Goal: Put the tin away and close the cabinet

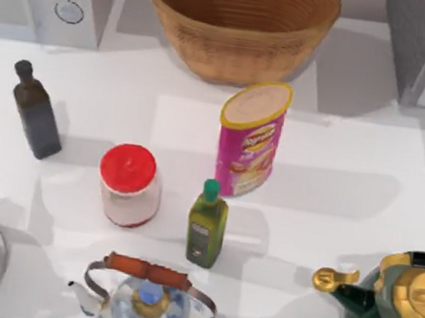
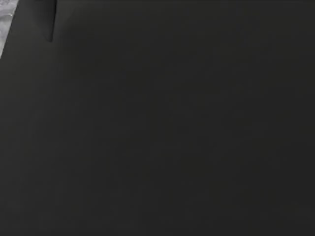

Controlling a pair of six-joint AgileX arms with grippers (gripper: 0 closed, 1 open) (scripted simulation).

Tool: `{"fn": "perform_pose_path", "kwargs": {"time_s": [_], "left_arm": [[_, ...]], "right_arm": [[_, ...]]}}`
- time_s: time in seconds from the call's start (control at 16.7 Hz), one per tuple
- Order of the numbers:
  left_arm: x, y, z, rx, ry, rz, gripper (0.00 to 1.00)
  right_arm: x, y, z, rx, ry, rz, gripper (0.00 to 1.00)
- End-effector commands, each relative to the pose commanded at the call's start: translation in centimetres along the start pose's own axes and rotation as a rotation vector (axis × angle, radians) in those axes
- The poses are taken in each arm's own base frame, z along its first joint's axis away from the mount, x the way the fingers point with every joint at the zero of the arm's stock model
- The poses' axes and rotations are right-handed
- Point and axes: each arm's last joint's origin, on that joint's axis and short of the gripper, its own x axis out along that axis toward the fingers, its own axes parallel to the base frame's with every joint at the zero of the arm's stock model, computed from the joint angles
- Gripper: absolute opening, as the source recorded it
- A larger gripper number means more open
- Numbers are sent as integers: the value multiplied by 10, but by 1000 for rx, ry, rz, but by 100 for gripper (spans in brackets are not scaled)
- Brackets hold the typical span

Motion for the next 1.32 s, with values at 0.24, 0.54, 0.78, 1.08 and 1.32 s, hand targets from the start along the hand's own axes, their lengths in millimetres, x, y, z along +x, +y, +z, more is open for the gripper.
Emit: {"fn": "perform_pose_path", "kwargs": {"time_s": [0.24, 0.54, 0.78, 1.08, 1.32], "left_arm": [[0, 0, 0, 0, 0, 0, 100], [0, 0, 0, 0, 0, 0, 100], [0, 0, 0, 0, 0, 0, 100], [0, 0, 0, 0, 0, 0, 100], [0, 0, 0, 0, 0, 0, 100]], "right_arm": [[-29, 49, 5, 10, -36, 5, 100], [-41, 61, 7, 20, -50, 10, 100], [-43, 51, 11, 15, -63, -38, 100], [-18, 52, 12, 13, -60, -38, 100], [1, 51, 13, 15, -64, -36, 100]]}}
